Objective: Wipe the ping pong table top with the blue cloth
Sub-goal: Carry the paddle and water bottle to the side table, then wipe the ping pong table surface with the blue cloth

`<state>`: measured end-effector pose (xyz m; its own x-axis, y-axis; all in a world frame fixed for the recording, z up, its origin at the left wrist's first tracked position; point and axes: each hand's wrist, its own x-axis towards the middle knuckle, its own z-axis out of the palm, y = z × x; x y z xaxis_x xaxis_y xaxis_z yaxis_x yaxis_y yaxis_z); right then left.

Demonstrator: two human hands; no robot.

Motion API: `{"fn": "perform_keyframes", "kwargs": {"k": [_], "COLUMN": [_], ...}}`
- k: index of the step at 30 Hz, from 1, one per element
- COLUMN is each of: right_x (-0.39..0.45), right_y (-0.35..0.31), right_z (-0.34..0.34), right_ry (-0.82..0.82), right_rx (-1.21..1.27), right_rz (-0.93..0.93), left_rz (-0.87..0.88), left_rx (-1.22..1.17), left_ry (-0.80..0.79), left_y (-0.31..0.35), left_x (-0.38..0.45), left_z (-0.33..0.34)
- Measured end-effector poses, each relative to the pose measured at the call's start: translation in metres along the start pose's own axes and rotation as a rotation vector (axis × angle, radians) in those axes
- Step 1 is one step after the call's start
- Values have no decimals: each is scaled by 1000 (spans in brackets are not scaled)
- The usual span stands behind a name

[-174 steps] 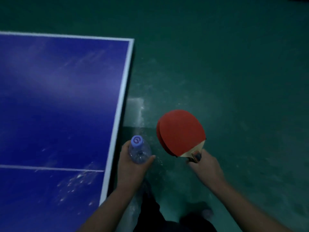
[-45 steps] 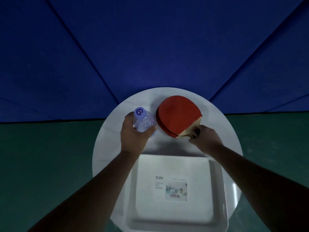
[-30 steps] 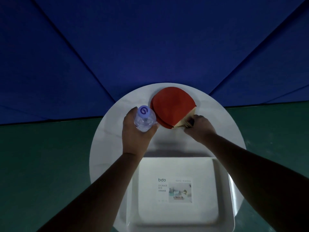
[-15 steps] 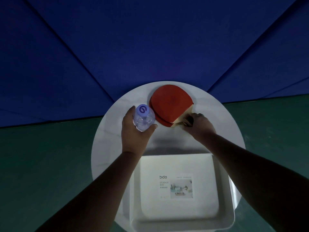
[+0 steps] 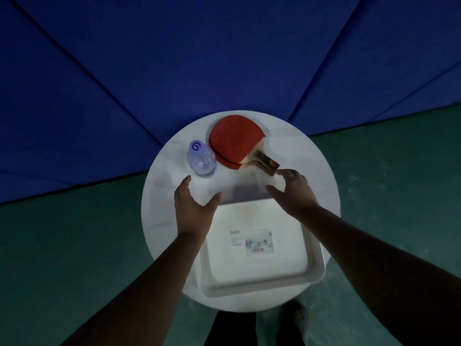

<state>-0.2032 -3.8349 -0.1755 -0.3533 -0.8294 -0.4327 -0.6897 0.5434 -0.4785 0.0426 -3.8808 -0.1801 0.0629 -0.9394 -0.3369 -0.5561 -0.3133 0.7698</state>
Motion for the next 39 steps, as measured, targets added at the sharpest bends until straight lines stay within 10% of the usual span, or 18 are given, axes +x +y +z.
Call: {"fn": "perform_keyframes", "kwargs": {"k": [6, 17, 39], "right_x": [-114, -401, -883], "right_y": [36, 186, 433], "right_z": [-11, -34, -19], "right_ry": [80, 284, 1392], "right_rx": [248, 577, 1258], "right_rz": [55, 306, 1191], "left_rz": [86, 394, 945], "left_rx": [48, 259, 496], "left_ry": [-63, -729, -1812], "left_y": [19, 84, 123], "left_x": [-84, -302, -863], "left_z": [4, 91, 359]}}
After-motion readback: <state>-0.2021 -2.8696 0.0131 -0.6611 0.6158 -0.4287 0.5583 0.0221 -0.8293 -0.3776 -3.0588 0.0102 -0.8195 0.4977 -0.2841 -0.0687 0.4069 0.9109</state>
